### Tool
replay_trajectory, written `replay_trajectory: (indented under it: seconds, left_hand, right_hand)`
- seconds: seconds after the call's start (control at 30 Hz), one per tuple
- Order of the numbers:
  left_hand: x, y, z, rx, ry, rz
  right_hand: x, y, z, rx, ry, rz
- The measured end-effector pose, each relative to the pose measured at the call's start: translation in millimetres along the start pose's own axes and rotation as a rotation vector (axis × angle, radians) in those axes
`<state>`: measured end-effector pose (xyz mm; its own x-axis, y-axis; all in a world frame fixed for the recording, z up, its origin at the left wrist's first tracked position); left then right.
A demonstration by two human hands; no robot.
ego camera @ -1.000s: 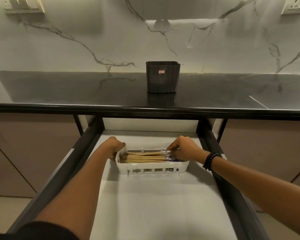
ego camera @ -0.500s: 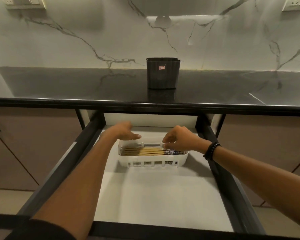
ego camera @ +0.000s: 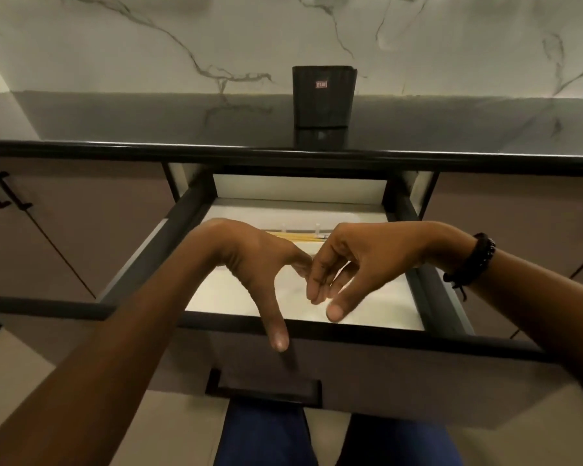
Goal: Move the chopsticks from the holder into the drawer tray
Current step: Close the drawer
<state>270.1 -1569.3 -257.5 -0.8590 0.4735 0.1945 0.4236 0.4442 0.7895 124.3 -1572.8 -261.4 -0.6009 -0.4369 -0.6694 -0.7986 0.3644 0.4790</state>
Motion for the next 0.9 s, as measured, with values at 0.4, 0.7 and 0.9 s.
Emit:
replay_trajectory:
  seconds: [0.4, 0.7, 0.9]
  left_hand:
    - [-13, -20, -4, 0.074, 0.04, 0.003]
    - [-54, -51, -69, 0.436, -0.059, -0.067]
    - [-90, -89, -133, 0.631, -0.094, -0.095]
  right_hand:
    - [8, -14, 6, 0.027, 0.159, 0.095]
    - [51, -15, -61, 0.356, 0.295, 0.215]
    - [99, -30, -126, 0.582, 0.368, 0.258]
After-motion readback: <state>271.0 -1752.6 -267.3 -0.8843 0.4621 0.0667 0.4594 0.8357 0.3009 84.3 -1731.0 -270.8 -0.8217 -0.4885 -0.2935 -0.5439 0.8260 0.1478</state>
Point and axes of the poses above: each hand's wrist, its own y-axis away from the middle knuckle, its own z-axis out of the palm, x = y × z, the point moved 3 cm from there along -y, towards the middle knuckle, and after that the axes turned 14 degrees about -x, right-handed, at the moved point
